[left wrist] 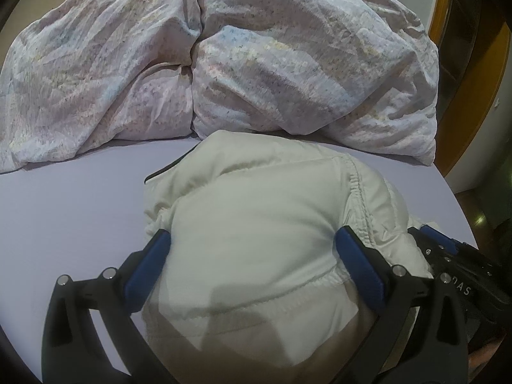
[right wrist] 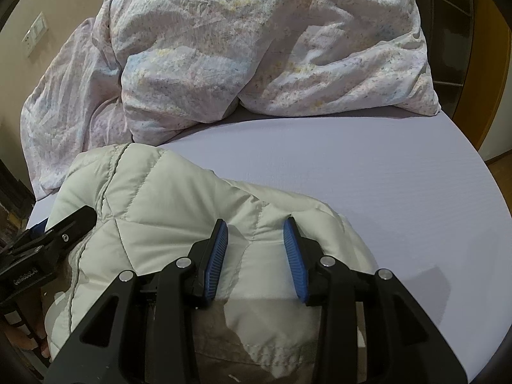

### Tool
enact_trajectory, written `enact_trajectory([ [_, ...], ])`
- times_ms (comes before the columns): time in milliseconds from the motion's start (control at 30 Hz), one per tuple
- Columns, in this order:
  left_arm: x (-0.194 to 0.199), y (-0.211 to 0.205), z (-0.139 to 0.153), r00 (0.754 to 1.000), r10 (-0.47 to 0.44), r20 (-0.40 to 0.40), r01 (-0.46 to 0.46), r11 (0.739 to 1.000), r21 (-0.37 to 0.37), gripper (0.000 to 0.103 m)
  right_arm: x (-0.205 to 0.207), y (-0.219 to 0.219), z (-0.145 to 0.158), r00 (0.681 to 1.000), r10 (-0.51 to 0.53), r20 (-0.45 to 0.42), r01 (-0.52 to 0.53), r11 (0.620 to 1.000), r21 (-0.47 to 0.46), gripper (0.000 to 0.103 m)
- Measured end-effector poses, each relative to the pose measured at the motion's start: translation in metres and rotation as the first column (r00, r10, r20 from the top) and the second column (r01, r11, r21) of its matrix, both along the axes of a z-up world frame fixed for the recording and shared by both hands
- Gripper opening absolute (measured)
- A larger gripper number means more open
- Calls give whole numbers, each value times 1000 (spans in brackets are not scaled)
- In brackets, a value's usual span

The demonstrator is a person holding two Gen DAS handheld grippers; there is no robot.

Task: Fold large clothes

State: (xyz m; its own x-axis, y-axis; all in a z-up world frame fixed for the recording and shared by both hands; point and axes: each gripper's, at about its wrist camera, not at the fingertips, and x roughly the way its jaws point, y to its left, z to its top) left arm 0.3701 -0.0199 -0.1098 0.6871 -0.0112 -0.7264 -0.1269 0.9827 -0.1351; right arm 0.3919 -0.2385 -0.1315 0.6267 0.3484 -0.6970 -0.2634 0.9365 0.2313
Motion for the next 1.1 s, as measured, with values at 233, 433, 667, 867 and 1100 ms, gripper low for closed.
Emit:
enact_trajectory([
  [233,1,-1,-7,1000,1,9,-2,1000,5,101,4,2,-5,1000,-6,23,5,1000,10,39],
  [433,1,-4,-11,1000,4,15,-4,1000,21,101,3,4,-9,998,-18,53,17,1000,6,39],
  [667,1,-5,-13,1000,4,18,-4,1000,25,101,1,4,-10,997,-25,75,25,1000,8,39],
  [867,2,-6,-16,1000,3,22,-3,1000,26,101,4,5,-13,996,-27,87,25,1000,17,39],
  [1100,8,-7,-21,1000,12,21,-13,999,45,101,8,6,-18,996,-29,89,29,1000,5,39],
])
